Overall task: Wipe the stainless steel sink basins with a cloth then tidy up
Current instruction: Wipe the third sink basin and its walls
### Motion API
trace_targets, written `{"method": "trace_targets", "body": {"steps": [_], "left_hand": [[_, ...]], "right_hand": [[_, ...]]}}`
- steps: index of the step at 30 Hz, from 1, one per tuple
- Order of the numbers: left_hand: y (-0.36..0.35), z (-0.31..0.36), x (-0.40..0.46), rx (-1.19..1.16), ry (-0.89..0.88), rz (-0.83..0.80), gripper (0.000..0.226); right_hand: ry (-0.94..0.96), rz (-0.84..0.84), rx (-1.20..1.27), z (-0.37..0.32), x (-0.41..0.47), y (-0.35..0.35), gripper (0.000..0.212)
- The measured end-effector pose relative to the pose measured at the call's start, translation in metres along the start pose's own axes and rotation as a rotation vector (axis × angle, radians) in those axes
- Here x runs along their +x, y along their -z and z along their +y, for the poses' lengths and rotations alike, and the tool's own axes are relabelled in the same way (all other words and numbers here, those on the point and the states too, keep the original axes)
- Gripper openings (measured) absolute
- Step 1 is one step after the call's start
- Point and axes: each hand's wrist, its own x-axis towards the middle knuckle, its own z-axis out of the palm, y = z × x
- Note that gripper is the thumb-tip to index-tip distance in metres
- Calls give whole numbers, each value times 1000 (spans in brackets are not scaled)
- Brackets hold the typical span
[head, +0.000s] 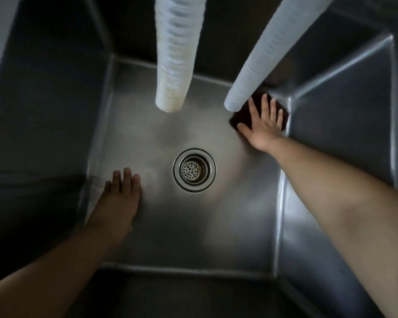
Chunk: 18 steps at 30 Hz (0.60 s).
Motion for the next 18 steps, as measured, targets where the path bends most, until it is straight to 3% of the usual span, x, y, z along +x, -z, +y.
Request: {"method": "trace_targets", "body": {"steps": [5,10,18], "left_hand": [[-3,-1,-1,-20,-1,10,117],[-5,-3,-1,-34,-17,10,121],[-1,-5,-8,-17,-54,37,120]], "right_hand": [[-62,31,20,2,4,2,70],[-75,8,11,8,-46,-13,66],[4,-228,-102,6,-163,-52,72]]}}
